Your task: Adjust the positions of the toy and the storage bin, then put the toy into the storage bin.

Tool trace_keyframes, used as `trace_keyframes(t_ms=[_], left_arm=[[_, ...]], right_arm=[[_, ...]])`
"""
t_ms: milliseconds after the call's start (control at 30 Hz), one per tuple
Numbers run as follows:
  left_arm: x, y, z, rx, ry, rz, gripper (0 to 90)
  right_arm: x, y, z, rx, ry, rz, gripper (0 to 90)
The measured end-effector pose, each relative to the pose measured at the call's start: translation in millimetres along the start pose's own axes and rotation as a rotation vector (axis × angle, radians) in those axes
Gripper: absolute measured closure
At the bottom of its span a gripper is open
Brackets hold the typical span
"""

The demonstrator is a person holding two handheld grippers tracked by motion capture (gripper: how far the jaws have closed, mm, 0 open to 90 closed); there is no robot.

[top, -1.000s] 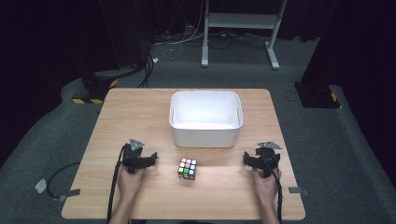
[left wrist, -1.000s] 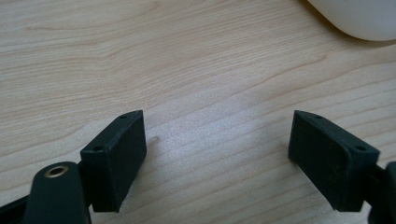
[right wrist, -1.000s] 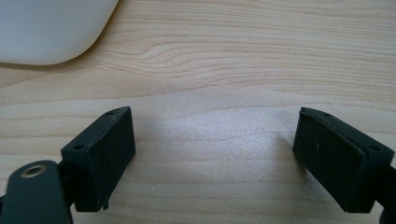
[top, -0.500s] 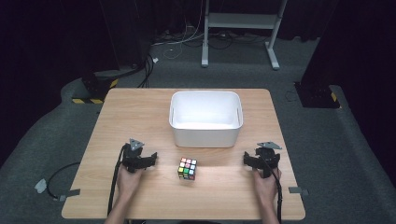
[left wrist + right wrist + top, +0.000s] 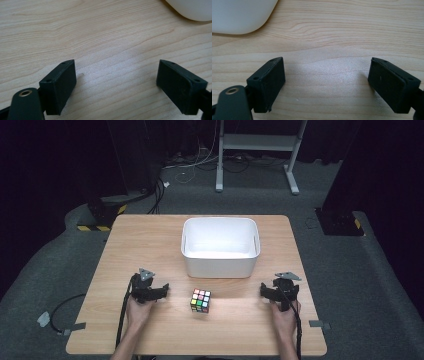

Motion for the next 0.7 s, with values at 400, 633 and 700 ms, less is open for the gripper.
trace_keyframes(t_ms=[400, 633, 700], left_arm=[[10.2, 6.6, 3.5, -0.015, 0.026, -0.037, 14.6], [13.5, 12.8, 3.1, -0.017, 0.028, -0.061, 14.1], [13.4, 14.4, 2.9, -0.020, 0.027, -0.070, 14.1]], right_arm=[[0.0, -0.5, 0.0, 0.006, 0.002, 0.004, 14.1], [0.0, -0.7, 0.0, 0.006, 0.002, 0.006, 14.1], [0.0, -0.7, 0.0, 0.006, 0.001, 0.005, 14.2]])
Point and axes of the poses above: each handheld gripper's, and its own axes: x roughly backward along the jaws, z roughly out of its top, y roughly to its right, the point moved 3 cm from there along -x, roughly forward along the jaws, and after that the axes turned 3 degrees about -z, right-handed, at the moved point
